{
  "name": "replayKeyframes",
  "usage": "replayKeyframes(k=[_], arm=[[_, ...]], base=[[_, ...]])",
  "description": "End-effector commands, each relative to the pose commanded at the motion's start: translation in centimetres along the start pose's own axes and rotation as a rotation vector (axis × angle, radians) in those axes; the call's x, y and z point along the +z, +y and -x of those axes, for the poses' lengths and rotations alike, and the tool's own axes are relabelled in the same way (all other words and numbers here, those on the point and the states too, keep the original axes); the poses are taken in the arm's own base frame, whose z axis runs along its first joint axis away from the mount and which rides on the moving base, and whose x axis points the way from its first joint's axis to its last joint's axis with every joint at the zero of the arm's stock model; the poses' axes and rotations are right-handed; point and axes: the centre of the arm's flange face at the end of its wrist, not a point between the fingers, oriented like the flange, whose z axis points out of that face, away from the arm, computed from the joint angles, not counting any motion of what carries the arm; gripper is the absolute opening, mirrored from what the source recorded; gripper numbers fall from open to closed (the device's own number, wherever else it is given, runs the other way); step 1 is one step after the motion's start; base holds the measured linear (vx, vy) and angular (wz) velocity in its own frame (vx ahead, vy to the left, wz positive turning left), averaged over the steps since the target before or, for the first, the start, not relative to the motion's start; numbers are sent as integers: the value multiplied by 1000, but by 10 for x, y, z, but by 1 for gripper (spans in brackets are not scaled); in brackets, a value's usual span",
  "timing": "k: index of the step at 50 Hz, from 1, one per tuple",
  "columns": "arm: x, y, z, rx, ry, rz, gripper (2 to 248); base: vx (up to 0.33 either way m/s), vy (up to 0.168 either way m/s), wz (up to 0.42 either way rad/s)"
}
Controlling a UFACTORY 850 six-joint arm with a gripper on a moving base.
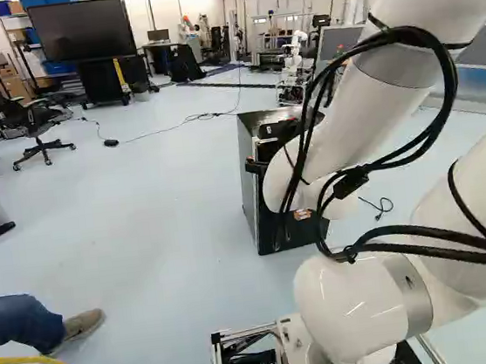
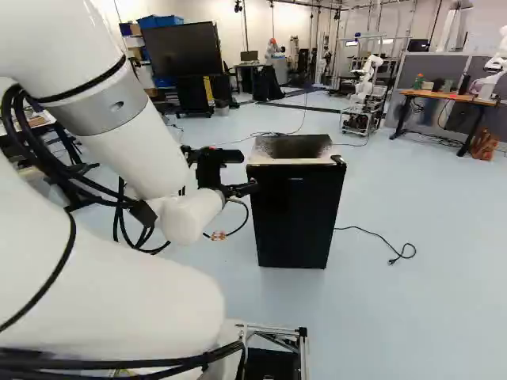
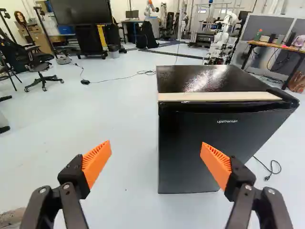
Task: Grab a drink from the fridge
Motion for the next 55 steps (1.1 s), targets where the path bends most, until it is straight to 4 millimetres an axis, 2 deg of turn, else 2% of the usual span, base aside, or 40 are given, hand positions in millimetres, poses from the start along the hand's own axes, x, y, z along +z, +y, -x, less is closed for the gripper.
replayKeyframes(k=[29, 55], arm=[[0, 0, 0, 0, 0, 0, 247], [0, -2, 0, 4, 0, 0, 247]], base=[[-63, 62, -13], [-2, 2, 0]])
